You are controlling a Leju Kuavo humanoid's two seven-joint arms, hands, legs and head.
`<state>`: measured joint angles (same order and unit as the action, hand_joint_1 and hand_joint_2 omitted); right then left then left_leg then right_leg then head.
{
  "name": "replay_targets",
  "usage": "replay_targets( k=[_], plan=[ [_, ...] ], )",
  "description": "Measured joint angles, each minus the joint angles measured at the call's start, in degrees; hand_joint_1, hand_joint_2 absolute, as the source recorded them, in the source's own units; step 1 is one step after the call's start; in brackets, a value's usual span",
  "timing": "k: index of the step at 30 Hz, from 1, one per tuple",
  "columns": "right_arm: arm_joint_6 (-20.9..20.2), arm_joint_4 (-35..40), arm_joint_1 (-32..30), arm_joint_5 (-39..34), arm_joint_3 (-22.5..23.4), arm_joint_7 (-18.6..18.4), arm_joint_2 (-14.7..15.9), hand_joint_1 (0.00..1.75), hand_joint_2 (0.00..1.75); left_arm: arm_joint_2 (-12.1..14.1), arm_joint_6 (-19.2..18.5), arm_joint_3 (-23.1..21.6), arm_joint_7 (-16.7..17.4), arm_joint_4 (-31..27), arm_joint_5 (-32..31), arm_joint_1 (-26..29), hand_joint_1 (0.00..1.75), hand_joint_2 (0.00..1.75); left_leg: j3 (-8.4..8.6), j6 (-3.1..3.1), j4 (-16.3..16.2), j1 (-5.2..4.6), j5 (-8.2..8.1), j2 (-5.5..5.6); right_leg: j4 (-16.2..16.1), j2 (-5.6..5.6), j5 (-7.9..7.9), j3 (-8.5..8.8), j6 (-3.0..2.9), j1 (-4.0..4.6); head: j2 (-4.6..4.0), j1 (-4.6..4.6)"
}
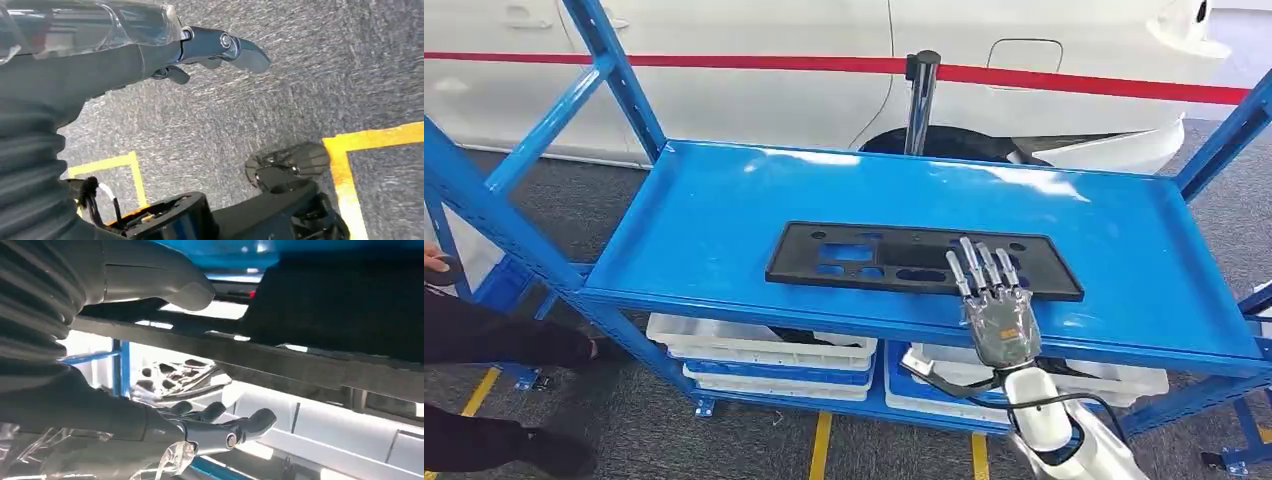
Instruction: Take the parts from the cabinet and place them on the table.
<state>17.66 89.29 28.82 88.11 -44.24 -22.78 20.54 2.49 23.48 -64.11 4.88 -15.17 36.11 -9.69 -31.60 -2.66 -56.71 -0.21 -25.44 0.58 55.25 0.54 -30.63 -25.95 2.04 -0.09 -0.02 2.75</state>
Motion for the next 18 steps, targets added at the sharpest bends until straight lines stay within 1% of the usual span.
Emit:
replay_targets(
  k=[5,14,18],
  plan=[
    [0.44,0.00,0.00,0.02,-1.25,1.51,-0.39,0.00,1.75,0.00,-0.59,0.74,-0.35,0.02,-0.13,-0.01,0.00,0.00,0.00,0.01,0.00,0.00,0.01,0.00,0.00,0.00,0.00,0.00,0.00,0.00,0.00,0.00],
    [0.61,0.00,0.03,0.11,-2.73,1.73,-1.03,0.00,1.75,0.00,-0.96,1.25,-0.75,0.00,-0.31,-0.03,0.00,0.00,0.01,0.02,0.00,0.01,0.01,0.00,0.00,0.00,0.00,0.00,0.00,0.00,0.00,0.00],
    [0.59,0.00,0.04,0.20,-3.17,1.71,-1.07,0.00,1.75,0.00,-0.96,1.29,-1.49,0.00,-0.15,-0.02,0.00,0.00,0.01,0.02,0.00,0.01,0.02,0.00,0.00,0.00,0.00,0.00,0.00,0.00,0.00,0.00]
  ],
)
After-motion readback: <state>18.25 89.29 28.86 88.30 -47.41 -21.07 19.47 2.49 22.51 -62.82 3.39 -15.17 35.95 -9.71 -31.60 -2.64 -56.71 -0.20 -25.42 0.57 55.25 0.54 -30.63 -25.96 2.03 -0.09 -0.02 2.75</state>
